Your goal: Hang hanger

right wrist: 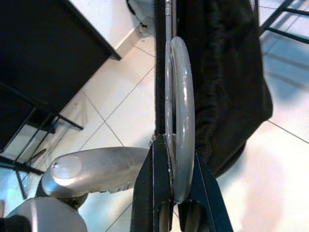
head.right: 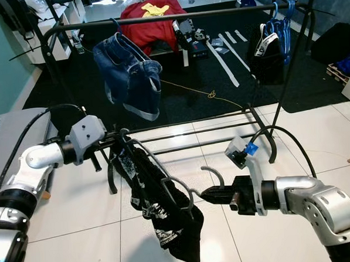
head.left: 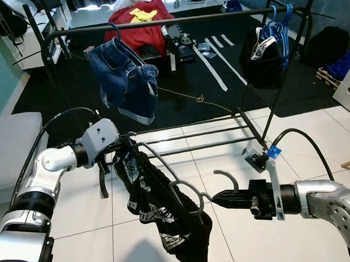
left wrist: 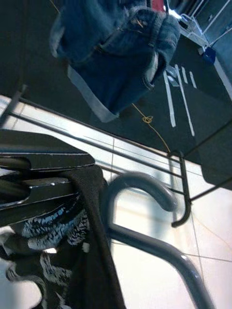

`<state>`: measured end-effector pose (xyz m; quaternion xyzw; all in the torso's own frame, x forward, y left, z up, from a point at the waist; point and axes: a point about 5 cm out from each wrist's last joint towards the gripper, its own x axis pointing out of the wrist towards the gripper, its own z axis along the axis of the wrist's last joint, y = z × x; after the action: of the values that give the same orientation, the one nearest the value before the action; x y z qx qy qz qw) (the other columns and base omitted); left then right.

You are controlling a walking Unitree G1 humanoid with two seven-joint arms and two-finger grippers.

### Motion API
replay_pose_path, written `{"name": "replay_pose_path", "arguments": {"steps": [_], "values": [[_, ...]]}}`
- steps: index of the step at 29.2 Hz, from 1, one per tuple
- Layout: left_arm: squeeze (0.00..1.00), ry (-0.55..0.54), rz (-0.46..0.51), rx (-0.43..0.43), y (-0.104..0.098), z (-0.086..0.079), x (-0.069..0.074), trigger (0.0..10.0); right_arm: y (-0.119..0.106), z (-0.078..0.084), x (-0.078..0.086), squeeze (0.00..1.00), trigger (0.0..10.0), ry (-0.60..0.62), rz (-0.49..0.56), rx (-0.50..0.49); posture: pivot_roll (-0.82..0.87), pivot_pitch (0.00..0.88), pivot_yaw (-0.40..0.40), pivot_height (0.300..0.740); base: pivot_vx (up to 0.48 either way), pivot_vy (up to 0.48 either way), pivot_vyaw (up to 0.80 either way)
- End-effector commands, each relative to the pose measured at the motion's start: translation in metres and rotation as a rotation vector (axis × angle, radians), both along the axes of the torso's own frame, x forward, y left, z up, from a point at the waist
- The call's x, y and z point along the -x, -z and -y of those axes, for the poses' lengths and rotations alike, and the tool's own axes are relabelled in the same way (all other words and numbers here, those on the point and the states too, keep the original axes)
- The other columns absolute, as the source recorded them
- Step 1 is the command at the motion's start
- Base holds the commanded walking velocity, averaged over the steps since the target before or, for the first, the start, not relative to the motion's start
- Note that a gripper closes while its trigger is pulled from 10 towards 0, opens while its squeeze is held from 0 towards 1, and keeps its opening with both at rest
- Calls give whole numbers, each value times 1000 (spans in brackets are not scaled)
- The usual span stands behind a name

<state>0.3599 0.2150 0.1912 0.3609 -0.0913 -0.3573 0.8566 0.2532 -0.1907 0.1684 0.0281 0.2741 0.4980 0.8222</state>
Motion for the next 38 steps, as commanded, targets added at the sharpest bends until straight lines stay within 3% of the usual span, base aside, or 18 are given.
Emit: {"name": "replay_pose_path", "arguments": {"steps": [1,7,17,26,38], "values": [[0,-62,65,2,-15,-15,-1,0,7,4,2,0,0,28,-40,24,9,120,82,740,0,0,0],[0,-82,82,2,-19,-19,-1,0,3,6,0,0,0,51,-22,22,8,120,79,740,0,0,0],[0,-73,120,13,-28,-9,-7,0,14,2,3,0,0,25,-88,34,4,118,81,740,0,0,0],[0,22,188,18,-41,8,-6,0,26,5,2,0,0,25,-149,50,6,117,74,740,0,0,0],[0,80,234,-17,-54,7,-2,0,37,11,4,0,0,48,-197,60,9,118,76,740,0,0,0]]}}
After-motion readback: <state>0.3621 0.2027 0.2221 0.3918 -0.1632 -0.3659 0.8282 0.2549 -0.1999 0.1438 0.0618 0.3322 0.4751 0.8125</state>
